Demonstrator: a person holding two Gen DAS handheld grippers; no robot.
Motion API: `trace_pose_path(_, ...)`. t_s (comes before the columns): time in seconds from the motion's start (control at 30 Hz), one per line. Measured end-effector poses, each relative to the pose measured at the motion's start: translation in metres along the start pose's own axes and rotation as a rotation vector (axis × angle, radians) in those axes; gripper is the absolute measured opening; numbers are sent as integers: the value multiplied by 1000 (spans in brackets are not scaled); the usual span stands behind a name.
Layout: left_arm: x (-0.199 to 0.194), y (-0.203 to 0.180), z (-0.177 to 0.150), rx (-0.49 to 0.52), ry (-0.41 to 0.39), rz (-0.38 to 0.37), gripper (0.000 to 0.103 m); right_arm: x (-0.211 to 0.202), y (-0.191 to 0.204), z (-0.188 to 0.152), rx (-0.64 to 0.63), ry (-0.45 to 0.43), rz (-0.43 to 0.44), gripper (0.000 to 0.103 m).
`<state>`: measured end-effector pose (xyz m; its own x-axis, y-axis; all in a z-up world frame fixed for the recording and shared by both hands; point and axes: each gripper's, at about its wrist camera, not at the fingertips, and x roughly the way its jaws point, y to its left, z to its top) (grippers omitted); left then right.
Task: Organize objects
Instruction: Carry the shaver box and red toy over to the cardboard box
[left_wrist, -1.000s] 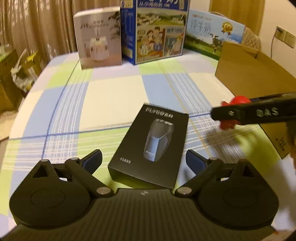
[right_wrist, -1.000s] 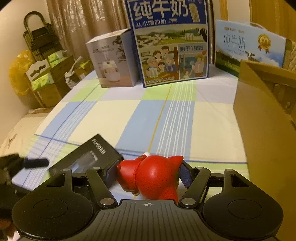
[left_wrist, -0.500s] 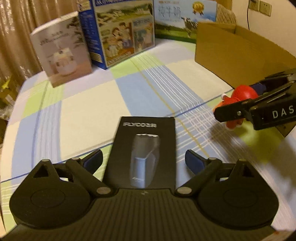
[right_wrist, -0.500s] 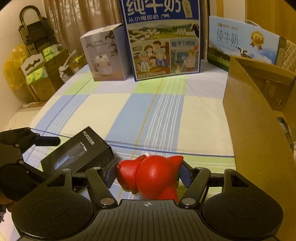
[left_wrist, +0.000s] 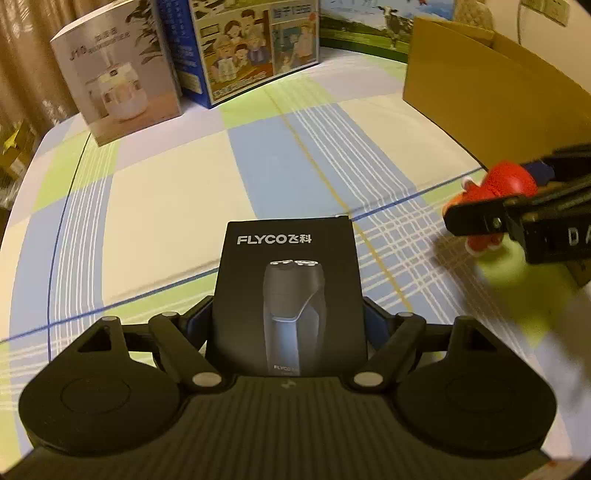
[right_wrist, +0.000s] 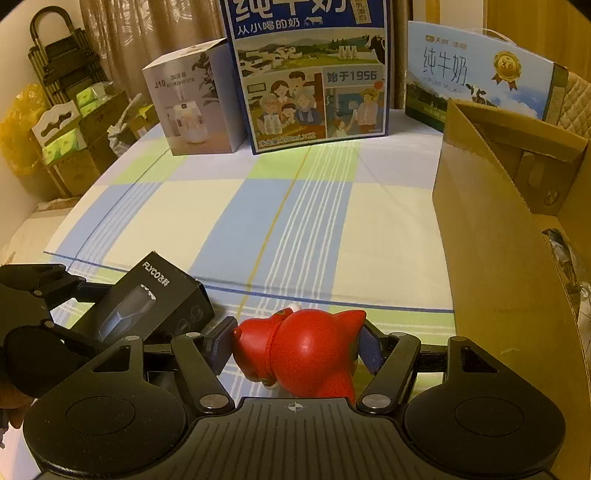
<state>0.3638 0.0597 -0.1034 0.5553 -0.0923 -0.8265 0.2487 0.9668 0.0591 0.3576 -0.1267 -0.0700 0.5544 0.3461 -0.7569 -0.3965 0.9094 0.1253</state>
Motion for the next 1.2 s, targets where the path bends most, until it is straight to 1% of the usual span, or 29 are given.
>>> trace_pose_path(0.2, -7, 2, -1, -59, 6, -1, 75, -3, -2, 3, 10, -13, 5, 65)
trace_pose_path(0.6, -33, 12, 1, -169, -55, 4, 75, -16, 1, 5, 6, -52, 12, 65)
trace_pose_path(0.9, -62, 7, 1, -196, -97, 3, 75, -40, 4, 5, -3, -101, 3, 65)
trace_pose_path(1.03, -81, -1, -2, -194, -117, 5, 75, -61, 13, -6, -2, -140, -9, 65)
trace_pose_path(1.2, -104, -20, -9, -180, -134, 20, 75, -83, 23, -30, 4, -144, 4, 65)
